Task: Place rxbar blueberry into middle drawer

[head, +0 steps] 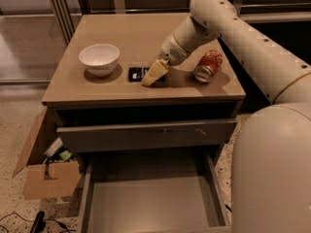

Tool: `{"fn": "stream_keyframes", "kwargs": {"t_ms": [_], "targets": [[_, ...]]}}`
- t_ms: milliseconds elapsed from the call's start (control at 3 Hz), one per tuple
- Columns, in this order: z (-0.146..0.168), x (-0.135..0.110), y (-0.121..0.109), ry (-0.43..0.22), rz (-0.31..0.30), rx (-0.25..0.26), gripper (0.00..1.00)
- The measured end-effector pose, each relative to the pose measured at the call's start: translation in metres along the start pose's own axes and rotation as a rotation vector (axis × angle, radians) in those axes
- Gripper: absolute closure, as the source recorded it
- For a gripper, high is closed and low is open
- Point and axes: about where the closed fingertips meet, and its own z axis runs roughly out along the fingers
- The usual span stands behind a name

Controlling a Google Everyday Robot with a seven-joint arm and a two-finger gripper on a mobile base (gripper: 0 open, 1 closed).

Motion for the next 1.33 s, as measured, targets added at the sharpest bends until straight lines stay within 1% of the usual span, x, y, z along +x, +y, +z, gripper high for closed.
{"fn": "stream_keyframes", "kwargs": {"t_ms": [333,667,1000,1333], "targets": [[-0.004,-0.003,0.000,0.000,0.000,0.000,1.00],[-0.016,0.009,0.014,-0.015,0.018,0.011,1.00],[-0.017,0.006,0.016,-0.021,0.024,0.014,1.00],[-0.036,0.005,0.026,-0.078,0.042,0.041,1.00]]}}
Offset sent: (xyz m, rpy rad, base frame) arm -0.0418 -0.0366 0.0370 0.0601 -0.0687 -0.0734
